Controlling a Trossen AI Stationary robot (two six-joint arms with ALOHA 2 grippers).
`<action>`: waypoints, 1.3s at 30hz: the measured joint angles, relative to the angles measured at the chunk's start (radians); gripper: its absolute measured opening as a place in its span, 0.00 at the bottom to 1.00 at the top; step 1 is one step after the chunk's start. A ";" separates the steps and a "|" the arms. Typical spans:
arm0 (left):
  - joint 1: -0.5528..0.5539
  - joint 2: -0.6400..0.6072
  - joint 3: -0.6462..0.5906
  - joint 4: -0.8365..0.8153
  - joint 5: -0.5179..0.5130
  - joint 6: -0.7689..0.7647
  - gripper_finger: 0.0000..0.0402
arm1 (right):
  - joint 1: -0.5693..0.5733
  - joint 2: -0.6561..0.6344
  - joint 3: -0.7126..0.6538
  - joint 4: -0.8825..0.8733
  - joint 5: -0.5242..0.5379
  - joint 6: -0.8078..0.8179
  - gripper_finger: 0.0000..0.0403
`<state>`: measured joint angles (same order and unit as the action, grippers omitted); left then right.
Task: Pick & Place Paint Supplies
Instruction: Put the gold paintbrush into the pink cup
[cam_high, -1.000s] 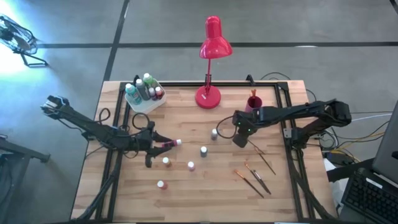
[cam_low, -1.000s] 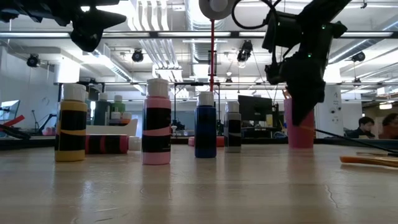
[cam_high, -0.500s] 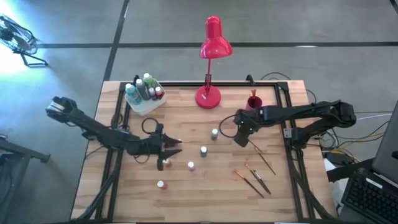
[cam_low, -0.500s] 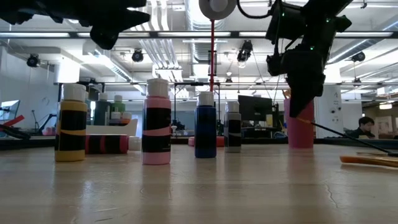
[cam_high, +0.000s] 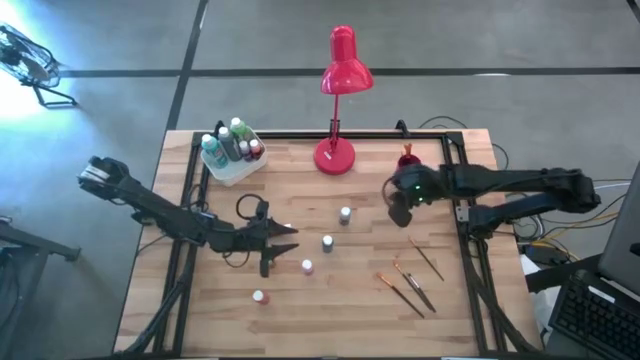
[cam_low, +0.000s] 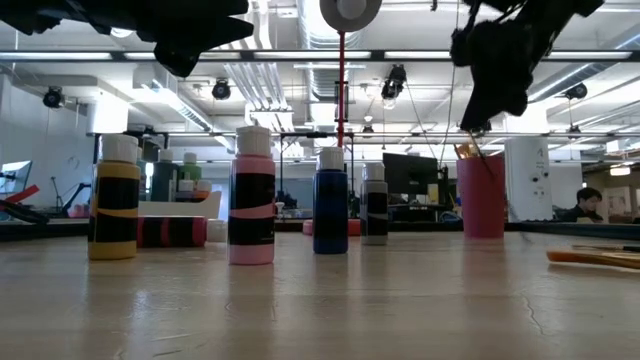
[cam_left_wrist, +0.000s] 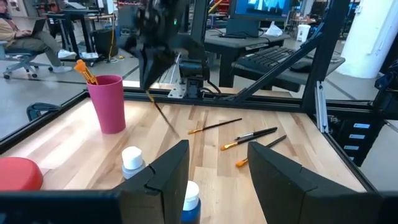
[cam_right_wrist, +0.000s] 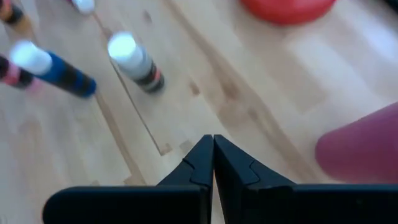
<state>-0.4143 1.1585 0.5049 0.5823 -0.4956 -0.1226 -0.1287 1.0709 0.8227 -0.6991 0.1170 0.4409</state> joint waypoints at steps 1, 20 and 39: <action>0.000 0.000 0.000 0.000 0.000 0.000 0.42 | 0.000 -0.023 0.000 0.000 0.011 0.000 0.02; 0.000 -0.003 -0.001 0.000 0.001 0.019 0.42 | -0.003 -0.258 0.187 -0.012 0.306 -0.165 0.02; 0.000 -0.003 -0.001 0.000 0.002 0.036 0.42 | -0.108 -0.233 0.311 -0.173 0.463 -0.243 0.02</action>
<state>-0.4141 1.1555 0.5037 0.5827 -0.4935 -0.0868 -0.2370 0.8383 1.1340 -0.8723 0.5797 0.1974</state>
